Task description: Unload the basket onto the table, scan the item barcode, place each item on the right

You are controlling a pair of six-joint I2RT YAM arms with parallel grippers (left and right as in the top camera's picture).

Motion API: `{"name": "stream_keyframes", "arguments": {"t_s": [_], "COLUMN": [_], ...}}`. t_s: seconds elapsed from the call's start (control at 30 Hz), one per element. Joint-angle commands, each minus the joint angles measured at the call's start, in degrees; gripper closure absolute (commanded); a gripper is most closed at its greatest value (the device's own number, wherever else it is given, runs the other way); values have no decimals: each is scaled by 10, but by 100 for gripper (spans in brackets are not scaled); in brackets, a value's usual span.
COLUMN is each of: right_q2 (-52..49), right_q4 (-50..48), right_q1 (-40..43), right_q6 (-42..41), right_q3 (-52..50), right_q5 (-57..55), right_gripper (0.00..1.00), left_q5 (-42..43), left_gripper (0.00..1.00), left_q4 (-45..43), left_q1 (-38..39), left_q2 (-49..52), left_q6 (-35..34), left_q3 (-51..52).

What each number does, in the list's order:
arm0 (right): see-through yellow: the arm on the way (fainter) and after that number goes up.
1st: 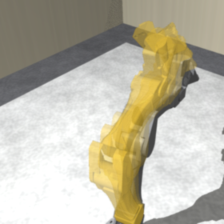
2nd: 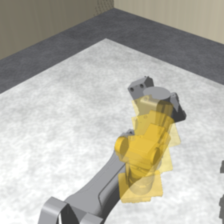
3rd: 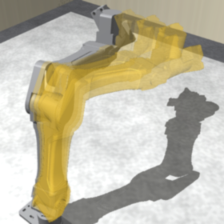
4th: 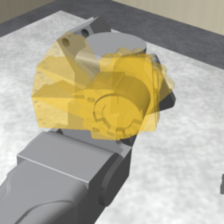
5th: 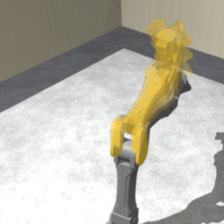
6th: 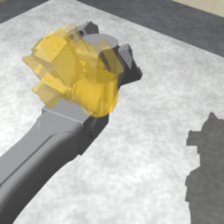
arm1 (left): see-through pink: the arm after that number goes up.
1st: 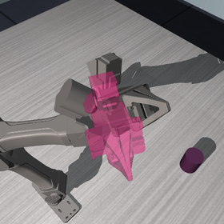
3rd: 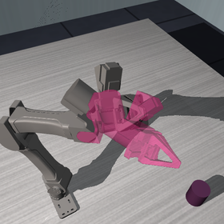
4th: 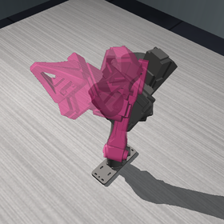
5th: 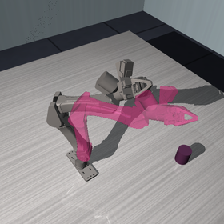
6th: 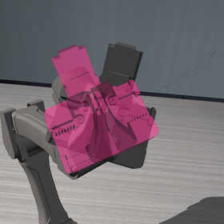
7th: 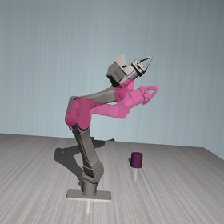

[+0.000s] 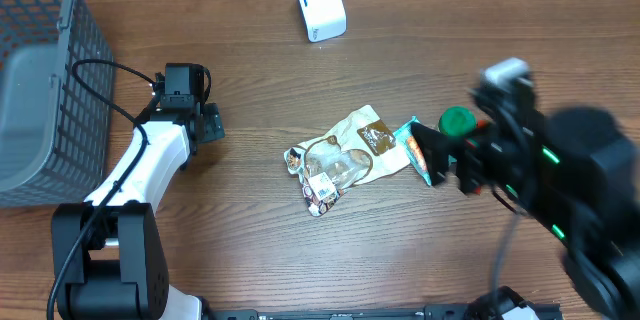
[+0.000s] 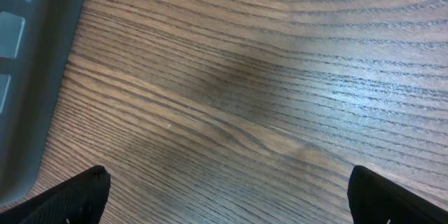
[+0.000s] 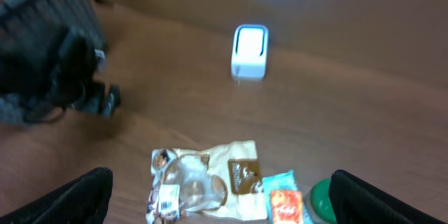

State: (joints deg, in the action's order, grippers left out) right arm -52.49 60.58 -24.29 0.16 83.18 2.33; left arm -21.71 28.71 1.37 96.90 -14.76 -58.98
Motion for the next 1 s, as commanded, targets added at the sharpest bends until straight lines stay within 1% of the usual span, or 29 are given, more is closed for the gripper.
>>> {"name": "stream_keyframes", "arguments": {"t_s": [0.0,0.23,0.37,0.5,0.67,0.97], "right_q2": [66,181,211,219,222,242], "right_q4": [-2,0,4,22,81,252], "right_q1": [11,26,36,46,64,68], "right_q6": [-2,-2,-2,-2,-2,-2], "right_q3": [0,0,0,0,0,0], "right_q5": [-1,-1,-1,-1,-1,-1], "right_gripper": [0,0,0,0,0,0], "left_q5": [-7,-7,-7,-7,-7,-7], "left_gripper": [1,0,1,0,1,0], "left_q4": [-1,0,0,0,-1,-1], "left_q1": [-3,-3,-3,-3,-3,-3], "left_q2": [5,5,5,5,5,5], "left_q6": [6,6,6,6,6,6], "left_q3": [-10,-10,-10,-10,-10,-10]}}
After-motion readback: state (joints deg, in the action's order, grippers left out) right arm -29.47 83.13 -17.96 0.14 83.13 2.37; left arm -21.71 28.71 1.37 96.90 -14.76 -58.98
